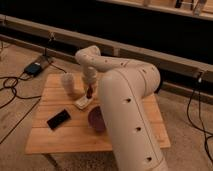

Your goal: Place the pepper on the white sponge

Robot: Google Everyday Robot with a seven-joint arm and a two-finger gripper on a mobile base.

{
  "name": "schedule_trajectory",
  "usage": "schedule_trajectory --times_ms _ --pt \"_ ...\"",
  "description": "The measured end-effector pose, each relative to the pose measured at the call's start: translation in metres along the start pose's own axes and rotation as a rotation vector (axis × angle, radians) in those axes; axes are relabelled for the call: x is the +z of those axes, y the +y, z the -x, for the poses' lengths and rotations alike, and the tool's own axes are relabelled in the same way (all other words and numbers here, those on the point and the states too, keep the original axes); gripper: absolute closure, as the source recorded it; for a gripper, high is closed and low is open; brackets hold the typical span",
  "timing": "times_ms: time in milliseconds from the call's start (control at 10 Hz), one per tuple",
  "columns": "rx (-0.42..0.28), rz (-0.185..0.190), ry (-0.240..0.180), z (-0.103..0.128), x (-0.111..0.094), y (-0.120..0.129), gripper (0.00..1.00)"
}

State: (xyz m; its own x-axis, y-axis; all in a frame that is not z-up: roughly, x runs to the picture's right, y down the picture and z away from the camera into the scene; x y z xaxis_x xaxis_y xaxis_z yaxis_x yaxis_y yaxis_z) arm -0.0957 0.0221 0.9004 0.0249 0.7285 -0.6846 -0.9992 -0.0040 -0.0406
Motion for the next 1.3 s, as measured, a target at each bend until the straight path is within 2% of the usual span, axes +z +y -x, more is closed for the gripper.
schedule_trajectory --times_ms 500,700,1100,1200,1300 --pt "-0.076 0.003 -0.009 -0.026 0.011 0.036 1.00" --pt "-0.082 -0.007 -0.015 -0.027 0.021 0.036 1.00" --pt "-0.072 -0.018 -0.039 -0.015 0.032 0.028 1.00" --pt "-0.076 -0.017 -0.039 -0.014 0.035 0.028 0.99" --pt "-0.083 -0.015 -0.037 -0.014 0.037 0.030 0.93"
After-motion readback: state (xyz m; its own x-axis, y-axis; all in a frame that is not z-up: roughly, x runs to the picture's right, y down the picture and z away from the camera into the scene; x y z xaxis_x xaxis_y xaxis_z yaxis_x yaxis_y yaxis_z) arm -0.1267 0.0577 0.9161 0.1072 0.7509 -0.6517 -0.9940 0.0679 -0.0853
